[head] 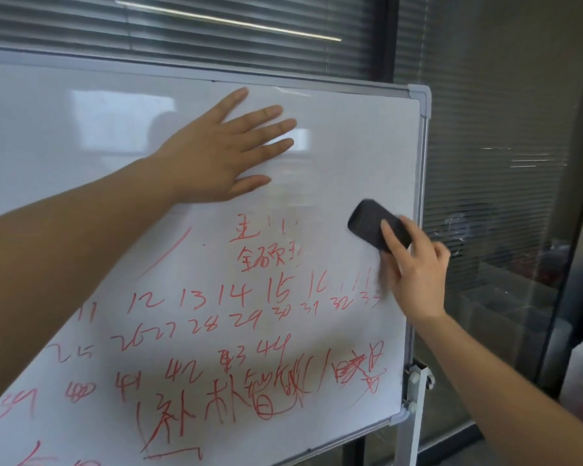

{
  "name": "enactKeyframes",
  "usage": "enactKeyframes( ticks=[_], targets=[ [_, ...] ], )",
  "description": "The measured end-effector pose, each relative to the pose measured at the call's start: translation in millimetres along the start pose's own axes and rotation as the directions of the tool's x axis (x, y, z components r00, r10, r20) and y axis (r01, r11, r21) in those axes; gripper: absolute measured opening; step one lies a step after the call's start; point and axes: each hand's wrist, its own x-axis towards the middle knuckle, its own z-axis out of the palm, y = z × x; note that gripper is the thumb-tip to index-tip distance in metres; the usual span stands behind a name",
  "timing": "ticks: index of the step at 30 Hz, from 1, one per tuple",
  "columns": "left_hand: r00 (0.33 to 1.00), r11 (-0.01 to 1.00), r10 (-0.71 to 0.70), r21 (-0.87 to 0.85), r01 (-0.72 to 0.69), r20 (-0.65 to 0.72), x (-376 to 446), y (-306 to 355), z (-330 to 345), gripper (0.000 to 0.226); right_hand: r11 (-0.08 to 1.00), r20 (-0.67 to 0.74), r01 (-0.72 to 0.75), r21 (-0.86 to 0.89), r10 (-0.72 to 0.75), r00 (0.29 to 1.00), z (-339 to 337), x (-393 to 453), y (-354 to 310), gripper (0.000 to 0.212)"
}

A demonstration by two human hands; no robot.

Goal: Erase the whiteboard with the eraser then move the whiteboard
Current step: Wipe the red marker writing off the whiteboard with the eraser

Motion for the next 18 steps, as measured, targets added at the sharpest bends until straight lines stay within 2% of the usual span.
enactKeyframes(
  ticks=[8, 11, 15, 18],
  targets=[
    [1.000, 0.999, 0.001, -0.032, -0.002, -0.024, -0.9, -0.7, 0.4, 0.062, 0.994, -0.035, 0.106, -0.030, -0.107, 0.994, -9.5, 93.9, 4.3, 0.042],
    [1.000, 0.999, 0.005, -0.036, -0.006, -0.022, -1.9, -3.1, 0.8, 0.062, 0.998, -0.034, 0.057, 0.010, -0.056, 0.998, -6.8, 95.2, -8.7, 0.046],
    [1.000, 0.999, 0.018, -0.034, -0.019, -0.018, -3.6, -6.1, -2.1, 0.061, 0.988, -0.072, -0.073, 0.135, 0.084, 0.994, -2.3, 76.8, -46.8, 0.049],
    [1.000, 0.999, 0.022, -0.026, -0.022, -0.013, -11.9, -12.4, -5.7, 0.060, 0.975, -0.079, -0.080, 0.210, 0.098, 0.992, 1.5, 56.0, -83.9, 0.049]
  ],
)
